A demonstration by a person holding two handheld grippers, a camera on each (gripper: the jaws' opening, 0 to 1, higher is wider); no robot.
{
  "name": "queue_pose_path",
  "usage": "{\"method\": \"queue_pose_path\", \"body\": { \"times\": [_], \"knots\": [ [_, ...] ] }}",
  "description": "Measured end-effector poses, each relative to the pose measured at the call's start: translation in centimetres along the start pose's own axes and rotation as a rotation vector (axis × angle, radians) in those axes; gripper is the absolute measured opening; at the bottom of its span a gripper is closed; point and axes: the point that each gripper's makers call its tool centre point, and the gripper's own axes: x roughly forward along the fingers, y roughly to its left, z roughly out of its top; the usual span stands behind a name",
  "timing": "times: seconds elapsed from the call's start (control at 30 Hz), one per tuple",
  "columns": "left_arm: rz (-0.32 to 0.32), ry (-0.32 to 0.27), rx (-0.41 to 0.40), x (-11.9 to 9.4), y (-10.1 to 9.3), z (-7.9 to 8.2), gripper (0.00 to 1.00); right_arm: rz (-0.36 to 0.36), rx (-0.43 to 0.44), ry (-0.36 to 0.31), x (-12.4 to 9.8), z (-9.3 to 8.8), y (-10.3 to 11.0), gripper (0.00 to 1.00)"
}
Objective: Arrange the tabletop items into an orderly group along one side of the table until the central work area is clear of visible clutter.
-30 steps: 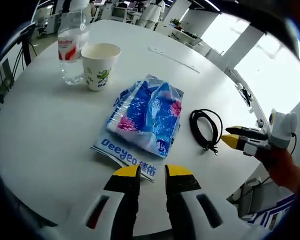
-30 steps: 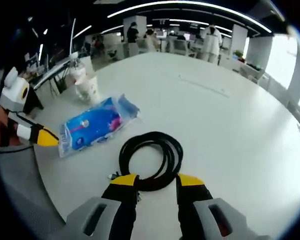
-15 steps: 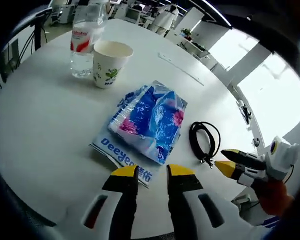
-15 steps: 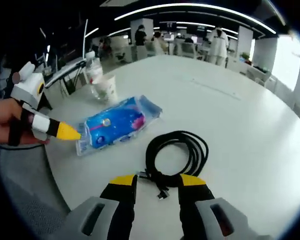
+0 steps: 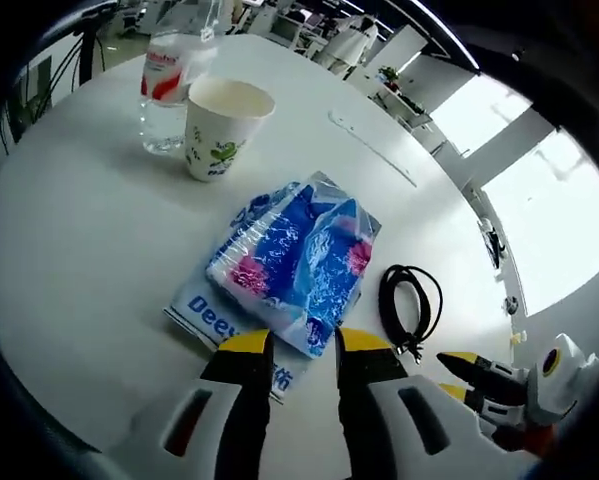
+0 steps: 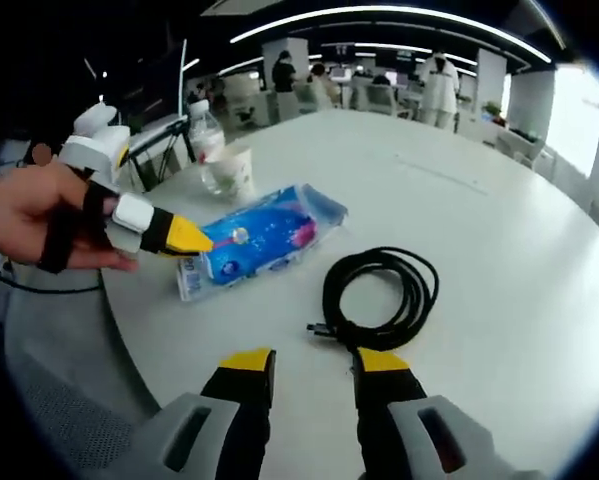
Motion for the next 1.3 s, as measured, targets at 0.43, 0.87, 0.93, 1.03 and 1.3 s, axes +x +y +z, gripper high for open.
{"method": "queue_pose_path", "body": {
  "times": [0.43, 0.87, 0.93, 1.03, 1.3],
  "knots": [
    [0.02, 0.012, -0.003, 0.6, 0.2, 0.3, 0.22, -0.003, 0.054, -0.022, -1.4, -0.7, 0.2, 0.29],
    [0.045, 0.039, 0.028, 0.8, 1.1, -0.2, 0.13, 0.045, 0.135, -0.04, -2.3, -0.9, 1.1, 0.4],
    [0.044, 0.037, 0.038, 0.7, 1.2, -0.2, 0.11, 0.045, 0.139, -0.041, -2.4, -1.0, 1.2, 0.4],
    [0.05, 0.034, 0.073, 0.4, 1.4, -0.2, 0.08, 0.044, 0.142, -0.041, -2.4, -1.0, 1.0, 0.39],
    [0.056, 0.04, 0.138, -0.2, 2.0, -0.8, 0.05, 0.04, 0.158, -0.039, -2.5, -1.2, 1.2, 0.39]
  ]
}}
